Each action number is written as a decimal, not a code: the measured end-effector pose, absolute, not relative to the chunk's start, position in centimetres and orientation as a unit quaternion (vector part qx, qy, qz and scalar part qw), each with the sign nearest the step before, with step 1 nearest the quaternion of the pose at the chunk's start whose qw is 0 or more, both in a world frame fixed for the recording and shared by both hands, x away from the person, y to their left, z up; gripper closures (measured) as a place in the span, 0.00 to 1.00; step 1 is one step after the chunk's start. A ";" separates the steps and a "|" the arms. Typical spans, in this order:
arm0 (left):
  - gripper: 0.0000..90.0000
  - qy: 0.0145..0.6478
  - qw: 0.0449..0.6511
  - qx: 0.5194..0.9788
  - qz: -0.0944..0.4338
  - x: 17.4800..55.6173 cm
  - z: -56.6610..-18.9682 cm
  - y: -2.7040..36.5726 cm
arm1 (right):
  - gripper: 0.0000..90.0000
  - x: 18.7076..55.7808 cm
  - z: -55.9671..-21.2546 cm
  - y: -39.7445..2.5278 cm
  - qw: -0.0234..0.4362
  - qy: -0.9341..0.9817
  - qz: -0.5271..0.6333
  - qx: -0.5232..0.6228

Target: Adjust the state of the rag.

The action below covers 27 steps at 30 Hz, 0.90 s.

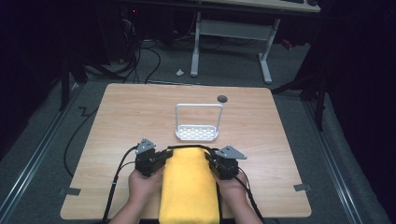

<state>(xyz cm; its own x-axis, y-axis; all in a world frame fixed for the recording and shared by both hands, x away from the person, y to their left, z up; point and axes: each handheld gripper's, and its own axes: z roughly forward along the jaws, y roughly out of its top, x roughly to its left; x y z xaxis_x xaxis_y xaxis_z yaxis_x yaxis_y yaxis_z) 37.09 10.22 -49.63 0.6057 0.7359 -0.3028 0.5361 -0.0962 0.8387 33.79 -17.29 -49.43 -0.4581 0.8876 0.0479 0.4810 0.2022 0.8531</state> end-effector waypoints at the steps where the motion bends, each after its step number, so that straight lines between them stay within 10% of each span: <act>1: 0.93 0.431 0.517 0.732 0.103 37.1 -49.1 10.1 | 0.91 33.8 -49.2 -17.4 0.242 0.738 0.432 0.459; 27: 0.93 0.363 0.572 0.708 0.198 36.8 -41.1 8.3 | 0.90 33.1 -41.5 -19.3 0.319 0.692 0.486 0.429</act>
